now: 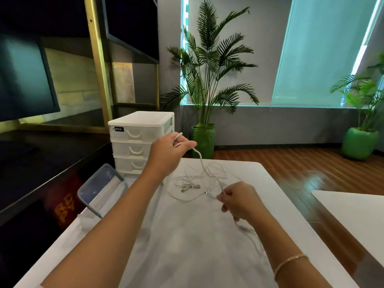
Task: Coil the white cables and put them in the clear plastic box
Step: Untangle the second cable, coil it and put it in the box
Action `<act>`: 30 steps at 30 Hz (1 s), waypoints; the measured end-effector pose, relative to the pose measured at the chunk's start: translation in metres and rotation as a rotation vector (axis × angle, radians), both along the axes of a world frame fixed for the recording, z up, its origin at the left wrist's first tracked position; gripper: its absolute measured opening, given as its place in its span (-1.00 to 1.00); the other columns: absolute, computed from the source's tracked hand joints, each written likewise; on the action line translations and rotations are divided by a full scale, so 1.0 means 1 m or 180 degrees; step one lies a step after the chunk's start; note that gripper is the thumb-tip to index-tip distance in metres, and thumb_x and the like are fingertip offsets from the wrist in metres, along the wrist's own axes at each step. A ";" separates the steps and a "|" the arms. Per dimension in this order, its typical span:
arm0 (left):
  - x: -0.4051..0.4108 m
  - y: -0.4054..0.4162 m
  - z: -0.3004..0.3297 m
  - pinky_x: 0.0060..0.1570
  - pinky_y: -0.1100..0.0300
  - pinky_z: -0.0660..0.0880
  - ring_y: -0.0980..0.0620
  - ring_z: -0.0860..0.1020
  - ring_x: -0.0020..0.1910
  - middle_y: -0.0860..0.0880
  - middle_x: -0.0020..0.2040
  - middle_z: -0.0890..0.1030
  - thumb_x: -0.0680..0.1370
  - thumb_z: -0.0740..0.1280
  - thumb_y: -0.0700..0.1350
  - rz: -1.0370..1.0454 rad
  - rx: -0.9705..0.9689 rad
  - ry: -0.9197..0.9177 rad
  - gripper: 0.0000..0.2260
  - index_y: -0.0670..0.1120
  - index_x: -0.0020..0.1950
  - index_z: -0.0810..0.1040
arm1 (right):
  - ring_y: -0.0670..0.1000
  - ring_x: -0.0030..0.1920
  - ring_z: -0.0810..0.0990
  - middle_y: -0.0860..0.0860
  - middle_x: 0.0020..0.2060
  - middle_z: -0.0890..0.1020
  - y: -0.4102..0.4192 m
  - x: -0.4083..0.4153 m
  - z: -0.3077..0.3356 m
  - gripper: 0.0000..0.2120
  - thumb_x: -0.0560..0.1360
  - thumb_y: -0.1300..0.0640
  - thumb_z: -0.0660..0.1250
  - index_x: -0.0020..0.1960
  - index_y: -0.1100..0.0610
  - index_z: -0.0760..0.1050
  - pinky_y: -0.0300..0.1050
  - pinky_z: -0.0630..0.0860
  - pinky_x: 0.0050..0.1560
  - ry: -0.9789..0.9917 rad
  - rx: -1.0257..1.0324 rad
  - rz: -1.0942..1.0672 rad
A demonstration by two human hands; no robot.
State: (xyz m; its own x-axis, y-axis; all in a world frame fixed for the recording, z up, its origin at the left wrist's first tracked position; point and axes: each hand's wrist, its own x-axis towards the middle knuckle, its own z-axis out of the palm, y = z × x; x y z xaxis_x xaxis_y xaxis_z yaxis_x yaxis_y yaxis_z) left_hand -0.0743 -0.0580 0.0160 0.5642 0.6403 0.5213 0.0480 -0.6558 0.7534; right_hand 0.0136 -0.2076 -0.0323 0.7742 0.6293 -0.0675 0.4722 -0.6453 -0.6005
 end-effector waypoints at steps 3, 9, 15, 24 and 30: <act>-0.016 0.016 0.005 -0.32 0.27 0.37 0.12 0.44 -0.27 0.05 -0.29 0.51 0.47 0.39 0.00 0.0251 0.0114 0.0050 -0.86 -0.05 -0.16 0.54 | -0.09 -0.53 0.48 0.06 -0.20 0.63 -0.006 0.016 0.016 -0.82 0.53 0.17 0.29 0.05 0.22 0.59 -0.32 0.36 -0.56 0.0155 0.0721 -0.0346; -0.041 0.041 0.011 -0.09 0.06 0.46 -0.03 0.50 -0.09 -0.07 -0.13 0.59 0.48 0.38 0.00 0.0506 0.0031 0.0225 -0.82 -0.11 -0.09 0.58 | 0.01 -0.47 0.50 0.13 -0.33 0.58 -0.017 0.051 0.038 -0.78 0.52 0.11 0.30 -0.01 0.26 0.59 -0.15 0.45 -0.46 0.0430 0.1576 -0.1171; -0.065 0.062 0.017 -0.14 0.14 0.38 0.02 0.49 -0.08 -0.04 -0.11 0.55 0.51 0.35 -0.02 0.0819 0.0031 0.0105 -0.85 -0.10 -0.09 0.55 | 0.12 -0.27 0.56 0.10 -0.25 0.57 -0.044 0.087 0.044 -0.70 0.51 0.01 0.30 0.04 0.23 0.61 0.02 0.57 -0.23 -0.0291 0.0879 -0.1623; -0.049 0.056 0.013 -0.07 0.13 0.38 0.01 0.48 -0.04 -0.05 -0.08 0.56 0.51 0.34 0.01 0.0796 -0.0409 -0.0226 -0.82 -0.10 -0.12 0.53 | 0.18 0.04 0.49 0.19 -0.01 0.59 -0.048 0.112 0.071 -0.72 0.60 0.13 0.10 0.08 0.20 0.56 -0.04 0.29 0.10 -0.2371 -0.0433 -0.1601; -0.033 0.049 0.006 -0.09 0.08 0.46 -0.04 0.50 -0.06 -0.08 -0.07 0.57 0.52 0.32 0.06 0.0559 -0.0647 -0.0096 -0.79 -0.08 -0.15 0.52 | 0.12 0.17 0.42 0.13 0.11 0.57 -0.026 0.104 0.067 -0.69 0.56 0.22 0.05 0.17 0.10 0.51 -0.04 0.23 0.18 -0.2603 -0.1062 -0.1004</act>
